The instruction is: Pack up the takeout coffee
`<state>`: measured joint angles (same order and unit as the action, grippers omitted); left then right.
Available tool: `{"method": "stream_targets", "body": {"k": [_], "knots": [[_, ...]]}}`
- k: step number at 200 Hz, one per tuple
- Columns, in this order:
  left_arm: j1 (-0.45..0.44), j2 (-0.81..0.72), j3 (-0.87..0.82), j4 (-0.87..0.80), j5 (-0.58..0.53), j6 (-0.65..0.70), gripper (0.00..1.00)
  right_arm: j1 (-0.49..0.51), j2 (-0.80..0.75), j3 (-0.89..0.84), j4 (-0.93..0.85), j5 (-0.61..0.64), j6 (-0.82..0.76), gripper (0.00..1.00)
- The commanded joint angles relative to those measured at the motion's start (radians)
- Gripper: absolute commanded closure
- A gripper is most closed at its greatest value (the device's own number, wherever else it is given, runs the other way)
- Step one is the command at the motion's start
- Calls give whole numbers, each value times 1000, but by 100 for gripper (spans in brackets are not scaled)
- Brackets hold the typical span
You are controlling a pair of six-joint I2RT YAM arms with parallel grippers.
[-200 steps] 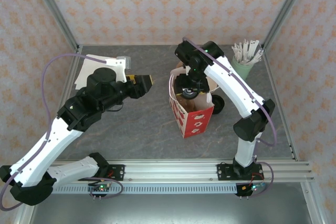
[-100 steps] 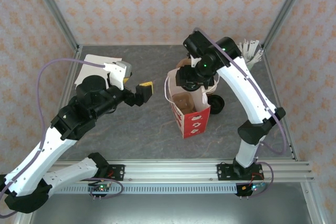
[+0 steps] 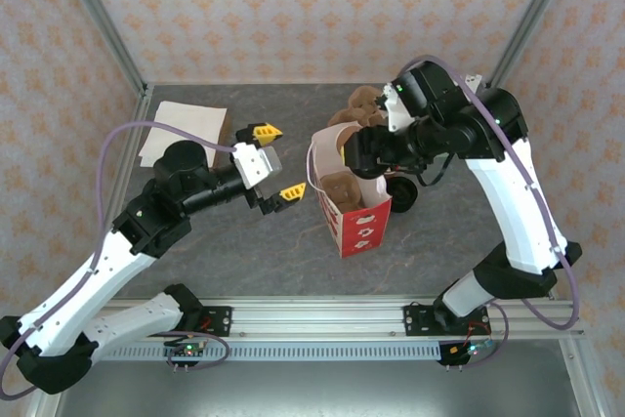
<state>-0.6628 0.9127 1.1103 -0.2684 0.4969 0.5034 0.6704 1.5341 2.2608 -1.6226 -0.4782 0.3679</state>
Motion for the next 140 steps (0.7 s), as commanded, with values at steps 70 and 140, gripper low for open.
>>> {"method": "stream_targets", "body": {"k": [70, 140], "knots": [[-156, 209, 156, 17, 47, 205, 0, -5, -41, -86, -113, -217, 42, 25], [-178, 287, 195, 34, -24, 178, 6, -5, -69, -142, -58, -298, 45, 25]]}}
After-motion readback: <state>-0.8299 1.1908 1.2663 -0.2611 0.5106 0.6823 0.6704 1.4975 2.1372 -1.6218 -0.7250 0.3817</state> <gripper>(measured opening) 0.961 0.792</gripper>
